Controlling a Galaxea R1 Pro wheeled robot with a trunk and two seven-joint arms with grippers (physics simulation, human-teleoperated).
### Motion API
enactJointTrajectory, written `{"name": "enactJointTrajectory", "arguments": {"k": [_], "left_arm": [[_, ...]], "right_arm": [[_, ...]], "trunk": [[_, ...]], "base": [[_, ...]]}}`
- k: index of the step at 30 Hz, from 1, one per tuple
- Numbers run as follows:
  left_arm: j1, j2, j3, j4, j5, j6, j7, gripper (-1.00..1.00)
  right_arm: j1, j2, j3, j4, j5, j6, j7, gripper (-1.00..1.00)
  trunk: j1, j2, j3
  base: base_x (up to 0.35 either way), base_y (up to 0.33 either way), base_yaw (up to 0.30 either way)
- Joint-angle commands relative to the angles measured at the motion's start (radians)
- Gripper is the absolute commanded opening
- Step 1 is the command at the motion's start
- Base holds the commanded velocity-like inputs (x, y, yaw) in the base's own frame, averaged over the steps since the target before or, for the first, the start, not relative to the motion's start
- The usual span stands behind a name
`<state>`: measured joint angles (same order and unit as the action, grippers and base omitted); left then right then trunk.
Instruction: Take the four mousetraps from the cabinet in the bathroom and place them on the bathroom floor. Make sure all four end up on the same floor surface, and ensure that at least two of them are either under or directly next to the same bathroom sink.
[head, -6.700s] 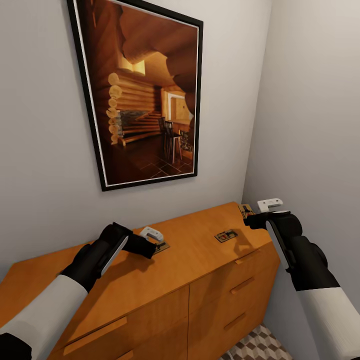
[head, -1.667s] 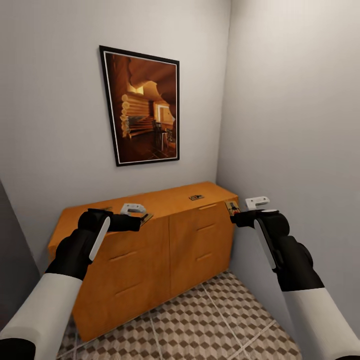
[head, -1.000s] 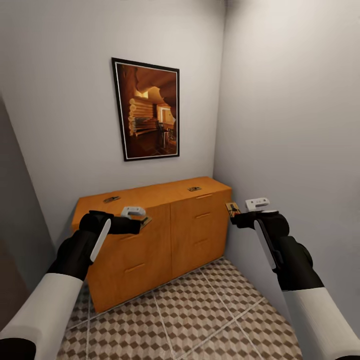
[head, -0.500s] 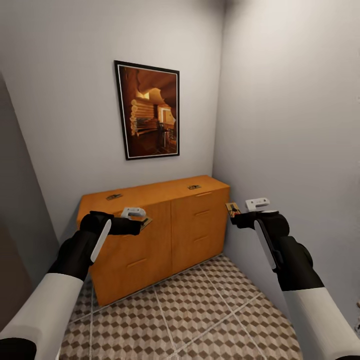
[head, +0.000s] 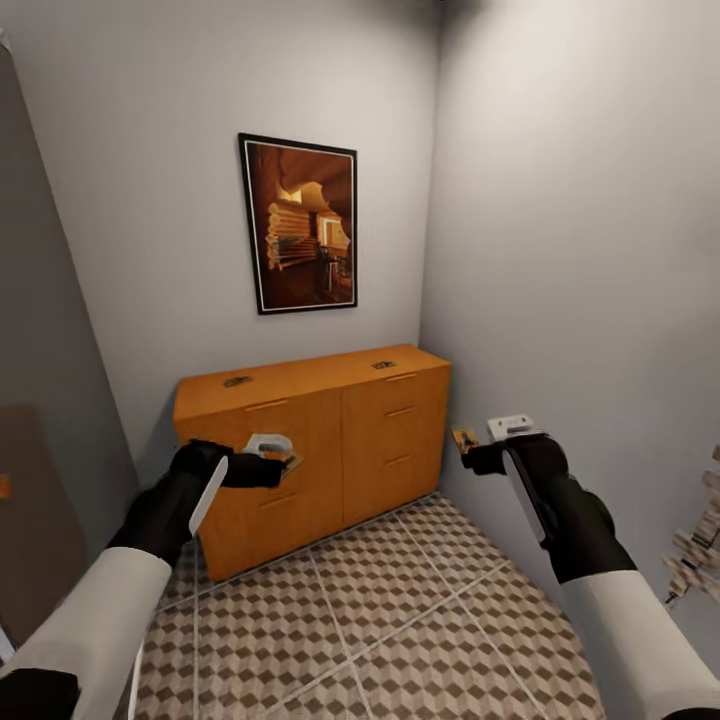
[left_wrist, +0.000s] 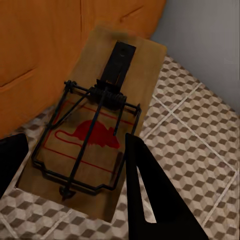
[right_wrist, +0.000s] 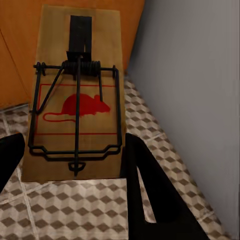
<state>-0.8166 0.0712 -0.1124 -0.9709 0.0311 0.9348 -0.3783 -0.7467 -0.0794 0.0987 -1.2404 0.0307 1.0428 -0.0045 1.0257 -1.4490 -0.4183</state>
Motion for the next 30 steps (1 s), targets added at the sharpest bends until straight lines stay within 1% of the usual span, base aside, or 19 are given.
{"name": "enactJointTrajectory", "arguments": {"k": [1,2,3,4,5,6,7,9,11,13,16,19,21,26,29,30], "left_arm": [[-0.001,0.001,-0.002,0.054,0.009,-0.052,0.000,-1.00],[-0.001,0.000,-0.002,0.082,0.010,-0.082,0.000,-1.00],[-0.001,-0.001,-0.002,0.152,0.010,-0.146,0.001,-1.00],[-0.001,-0.003,-0.002,0.333,0.007,-0.304,0.002,-1.00],[-0.001,-0.004,-0.003,0.380,0.007,-0.352,0.003,-1.00],[-0.001,-0.004,-0.002,0.401,0.007,-0.375,0.003,-1.00],[-0.001,-0.004,-0.002,0.507,0.012,-0.485,0.003,-1.00],[-0.001,-0.004,-0.001,0.594,0.014,-0.575,0.004,-1.00],[-0.001,-0.003,-0.001,0.617,0.013,-0.610,0.006,-1.00],[-0.001,-0.003,-0.001,0.630,0.013,-0.629,0.017,-1.00],[-0.001,-0.004,-0.001,0.643,0.014,-0.643,0.056,-1.00],[-0.001,-0.004,-0.002,0.643,0.015,-0.648,0.082,-1.00],[-0.001,-0.004,-0.002,0.641,0.015,-0.651,0.093,-1.00],[-0.001,-0.007,-0.002,0.638,0.016,-0.652,0.097,-1.00],[-0.001,-0.012,-0.003,0.636,0.016,-0.652,0.098,-1.00],[-0.001,-0.017,-0.002,0.636,0.015,-0.652,0.097,-1.00]], "right_arm": [[-0.001,-0.001,0.003,0.025,0.002,0.004,0.000,-1.00],[-0.001,-0.001,0.003,0.038,0.002,0.004,0.000,-1.00],[-0.002,-0.001,0.003,0.073,0.001,0.004,0.001,-1.00],[-0.002,-0.001,0.002,0.161,-0.002,-0.051,0.002,-1.00],[-0.002,-0.002,0.002,0.186,-0.002,-0.068,0.002,-1.00],[-0.002,-0.002,0.002,0.198,-0.002,-0.077,0.002,-1.00],[-0.002,-0.002,0.002,0.273,-0.003,-0.133,0.001,-1.00],[-0.002,-0.002,0.002,0.330,-0.001,-0.188,0.002,-1.00],[-0.002,-0.002,0.003,0.346,0.000,-0.209,0.002,-1.00],[-0.002,-0.001,0.003,0.355,0.000,-0.220,0.003,-1.00],[-0.002,-0.002,0.003,0.361,0.000,-0.228,0.003,-1.00],[-0.002,-0.002,0.002,0.363,0.000,-0.230,0.003,-1.00],[-0.002,-0.003,0.001,0.364,0.000,-0.231,0.003,-1.00],[-0.002,-0.010,0.000,0.364,-0.001,-0.231,0.002,-1.00],[-0.002,-0.011,0.000,0.365,-0.001,-0.231,0.002,-1.00],[-0.002,-0.012,0.000,0.365,-0.001,-0.231,0.002,-1.00]], "trunk": [[-0.001,-0.001,-0.001],[-0.001,-0.001,-0.001],[-0.001,-0.001,-0.001],[-0.001,-0.001,-0.001],[-0.001,-0.001,-0.001],[-0.001,-0.001,-0.001],[-0.001,-0.001,-0.001],[-0.001,-0.001,-0.001],[-0.001,-0.001,-0.001],[-0.001,-0.001,-0.001],[-0.001,-0.001,-0.001],[-0.001,-0.001,-0.001],[-0.001,-0.001,-0.001],[-0.001,-0.001,-0.001],[-0.001,-0.001,-0.001],[-0.001,-0.001,-0.001]], "base": [[-0.323,-0.087,0.000],[-0.323,-0.090,0.000],[-0.323,-0.097,0.000],[-0.323,-0.105,0.000],[-0.323,-0.106,0.000],[-0.323,-0.107,0.000],[-0.323,-0.108,0.000],[-0.323,-0.108,0.000],[-0.323,-0.108,0.000],[-0.323,-0.108,0.000],[-0.322,-0.105,0.000],[-0.261,-0.067,0.000],[-0.104,-0.023,0.000],[-0.026,-0.006,0.000],[-0.006,-0.001,0.000],[-0.003,-0.001,0.000]]}}
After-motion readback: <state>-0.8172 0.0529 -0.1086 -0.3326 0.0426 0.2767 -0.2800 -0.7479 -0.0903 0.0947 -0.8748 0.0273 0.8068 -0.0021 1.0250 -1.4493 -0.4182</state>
